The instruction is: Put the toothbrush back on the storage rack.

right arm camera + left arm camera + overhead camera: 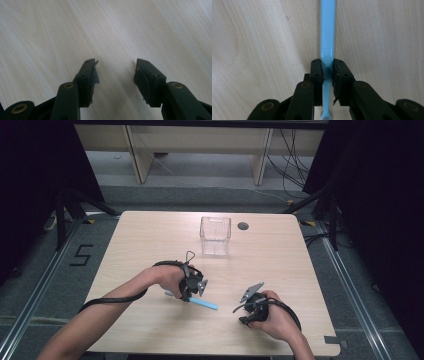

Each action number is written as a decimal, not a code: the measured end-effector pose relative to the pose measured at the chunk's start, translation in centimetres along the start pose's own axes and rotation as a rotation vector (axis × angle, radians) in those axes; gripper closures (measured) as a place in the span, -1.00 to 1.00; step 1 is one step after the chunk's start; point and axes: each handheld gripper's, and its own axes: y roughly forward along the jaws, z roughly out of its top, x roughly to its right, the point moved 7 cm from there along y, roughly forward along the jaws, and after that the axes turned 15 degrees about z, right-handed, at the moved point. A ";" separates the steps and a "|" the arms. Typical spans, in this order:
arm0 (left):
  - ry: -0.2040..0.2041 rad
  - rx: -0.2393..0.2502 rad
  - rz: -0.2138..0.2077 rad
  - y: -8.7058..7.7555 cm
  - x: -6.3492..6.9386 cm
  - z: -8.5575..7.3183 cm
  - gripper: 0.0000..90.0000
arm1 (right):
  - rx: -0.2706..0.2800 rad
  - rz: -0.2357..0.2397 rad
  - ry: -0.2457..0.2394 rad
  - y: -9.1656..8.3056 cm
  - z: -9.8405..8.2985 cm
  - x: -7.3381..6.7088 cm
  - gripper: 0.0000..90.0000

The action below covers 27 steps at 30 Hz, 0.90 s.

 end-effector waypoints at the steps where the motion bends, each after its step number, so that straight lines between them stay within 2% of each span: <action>1: -0.002 0.001 0.001 0.0 0.0 0.0 0.74 | 0.000 -0.001 -0.001 0.0 0.0 0.0 0.15; 2: -0.009 0.003 0.000 0.0 0.1 -0.1 0.74 | 0.000 0.003 0.001 0.0 0.0 0.0 0.15; 3: -0.012 0.006 -0.002 0.0 0.1 -0.1 0.74 | -0.007 0.008 0.028 0.0 -0.1 -0.2 0.15; 4: -0.016 0.008 -0.003 0.0 0.1 -0.2 0.74 | -0.008 0.008 0.035 0.0 -0.1 -0.3 0.15; 5: 0.032 -0.014 0.001 -0.2 -0.1 -0.4 0.74 | -0.003 0.007 0.021 0.0 0.0 -0.2 0.15; 6: -0.017 0.009 -0.004 -0.1 0.2 -0.2 0.74 | 0.001 0.005 0.000 0.1 0.0 -0.1 0.15; 8: -0.025 0.019 0.003 -0.3 0.2 -0.2 0.74 | 0.003 0.006 0.010 0.1 0.1 -0.2 0.16; 13: -0.022 0.020 0.004 -0.7 0.4 -0.1 0.74 | 0.008 0.018 -0.007 0.2 0.6 -0.6 0.15; 15: -0.019 0.020 0.007 -1.0 0.5 0.1 0.74 | 0.013 0.012 -0.061 0.1 1.1 -0.4 0.15; 16: -0.023 0.024 0.007 -1.0 0.6 0.1 0.74 | 0.019 0.021 -0.031 0.1 1.5 -0.8 0.15; 17: -0.018 0.026 0.009 -1.1 0.6 0.2 0.74 | 0.019 0.021 -0.031 0.1 1.5 -0.8 0.15; 18: -0.020 0.032 0.009 -1.3 0.7 0.4 0.74 | 0.023 0.021 -0.050 0.0 1.8 -0.9 0.14; 19: -0.014 0.034 0.011 -1.4 0.7 0.5 0.74 | 0.027 0.023 -0.045 -0.1 2.1 -1.1 0.14; 21: -0.013 0.038 0.013 -1.6 0.8 0.7 0.74 | 0.038 0.030 -0.071 -0.2 2.8 -1.3 0.14; 22: 0.006 0.031 0.017 -1.7 0.8 0.7 0.74 | 0.039 0.033 -0.072 -0.2 3.0 -1.5 0.14; 27: 0.015 0.036 0.016 -2.1 1.1 1.3 0.74 | 0.043 0.038 -0.104 -0.1 4.6 -2.1 0.14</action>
